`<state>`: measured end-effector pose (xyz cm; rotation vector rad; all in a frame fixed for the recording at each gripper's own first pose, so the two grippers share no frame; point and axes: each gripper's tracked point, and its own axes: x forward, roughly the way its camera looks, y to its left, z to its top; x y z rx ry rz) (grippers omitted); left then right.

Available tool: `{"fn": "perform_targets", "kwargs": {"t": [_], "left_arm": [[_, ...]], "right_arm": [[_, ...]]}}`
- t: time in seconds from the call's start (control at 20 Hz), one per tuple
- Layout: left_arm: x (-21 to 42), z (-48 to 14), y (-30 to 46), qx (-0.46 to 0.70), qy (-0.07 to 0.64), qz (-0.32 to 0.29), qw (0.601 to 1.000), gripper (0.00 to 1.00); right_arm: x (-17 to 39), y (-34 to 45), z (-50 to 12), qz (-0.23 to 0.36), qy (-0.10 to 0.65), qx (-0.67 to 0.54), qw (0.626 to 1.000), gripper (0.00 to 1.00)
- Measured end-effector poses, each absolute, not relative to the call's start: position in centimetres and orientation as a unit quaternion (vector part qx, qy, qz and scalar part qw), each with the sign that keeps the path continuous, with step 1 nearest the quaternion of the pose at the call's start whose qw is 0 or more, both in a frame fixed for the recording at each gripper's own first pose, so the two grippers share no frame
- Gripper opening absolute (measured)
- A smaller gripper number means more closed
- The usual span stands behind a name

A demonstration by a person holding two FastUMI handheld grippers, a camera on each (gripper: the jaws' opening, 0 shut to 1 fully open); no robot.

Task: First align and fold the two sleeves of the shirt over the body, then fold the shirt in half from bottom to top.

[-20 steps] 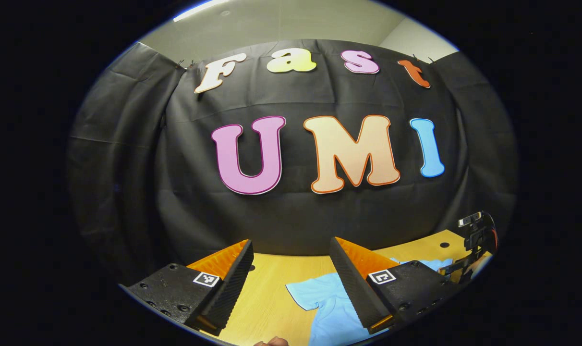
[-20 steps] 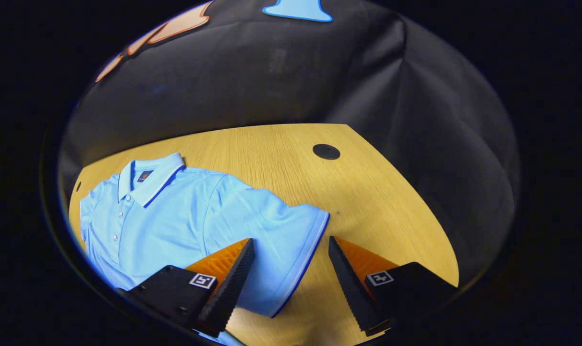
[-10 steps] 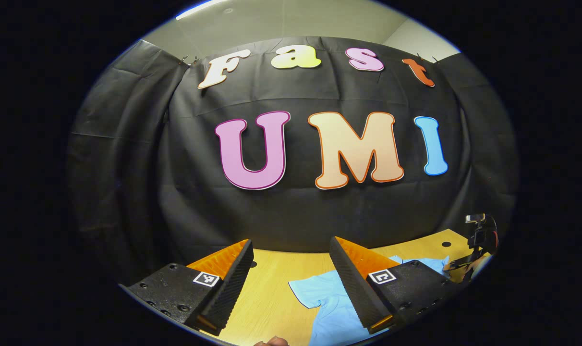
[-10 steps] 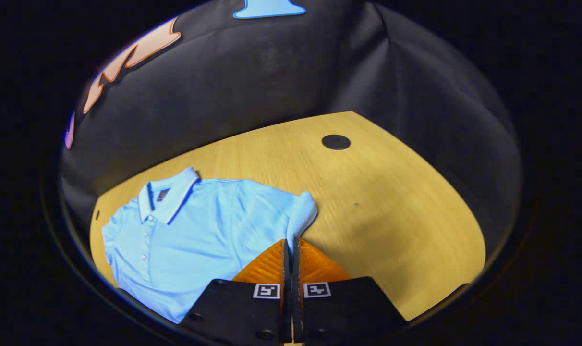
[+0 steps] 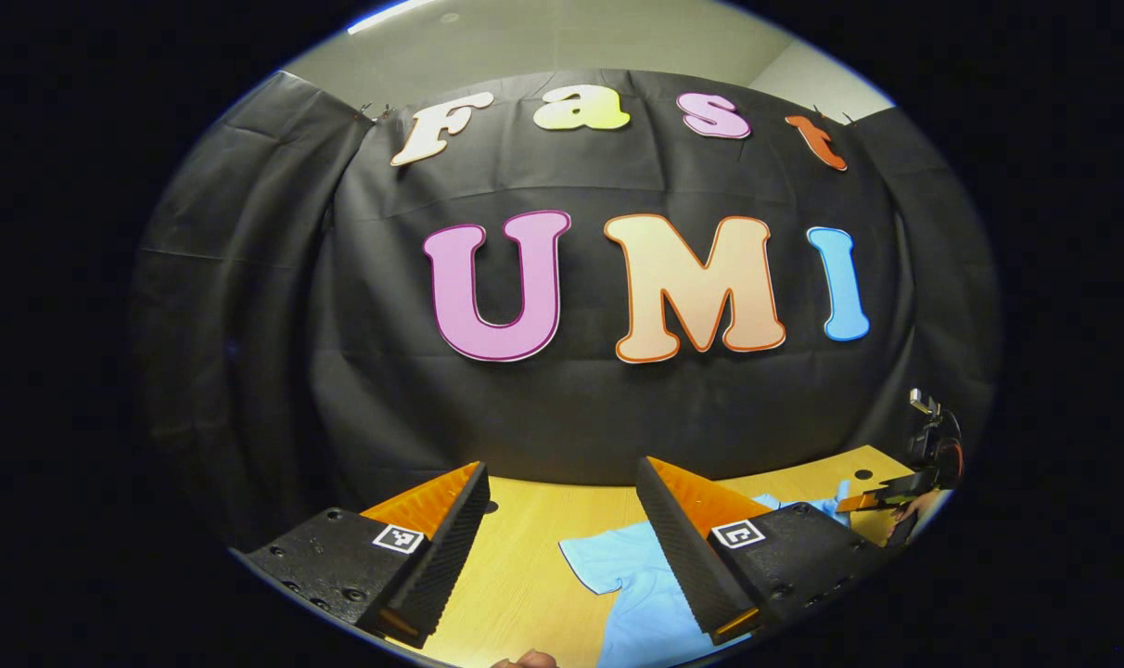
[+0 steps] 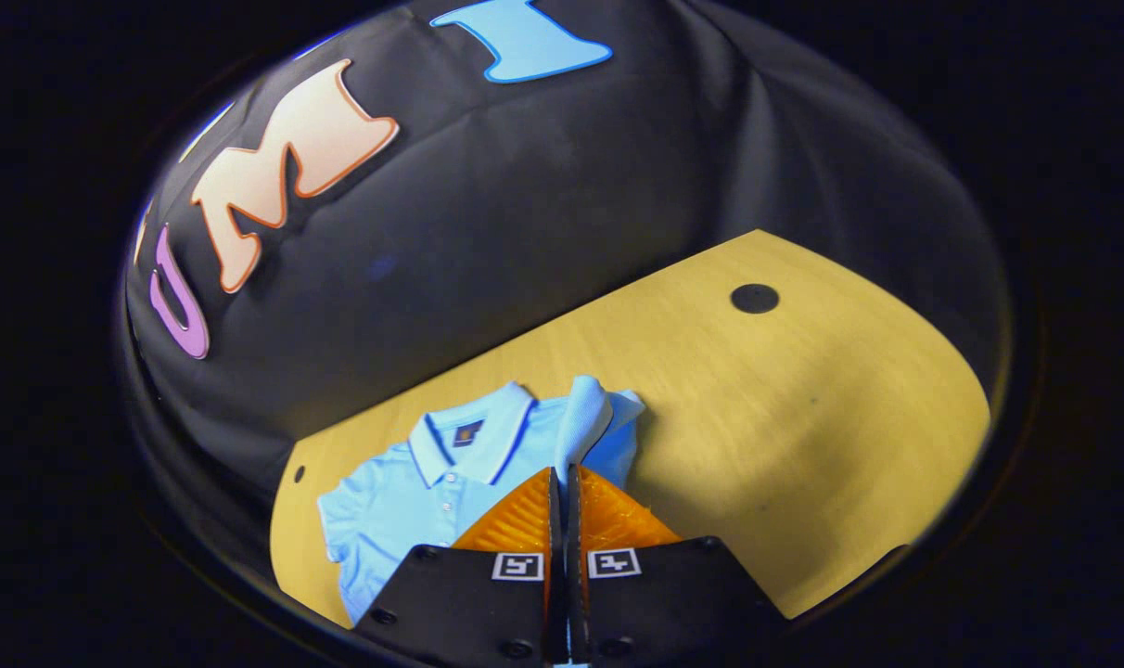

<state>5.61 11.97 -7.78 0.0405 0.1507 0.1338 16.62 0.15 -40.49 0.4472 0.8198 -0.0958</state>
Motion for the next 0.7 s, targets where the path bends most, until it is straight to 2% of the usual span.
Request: {"fn": "perform_targets", "kwargs": {"t": [0.5,0.65,0.7], "left_arm": [[5.1,-11.9,15.2,-0.008,0.122,0.098,0.988,0.96],[6.0,-13.5,15.8,-0.017,0.136,0.103,0.985,0.96],[6.4,-14.1,15.8,-0.019,0.139,0.102,0.985,0.96]], "right_arm": [[16.5,8.4,-44.1,0.014,0.428,0.266,0.864,0.02],[16.1,8.5,-43.4,0.030,0.416,0.236,0.878,0.94],[15.9,8.3,-43.0,0.033,0.415,0.223,0.881,0.95]]}}
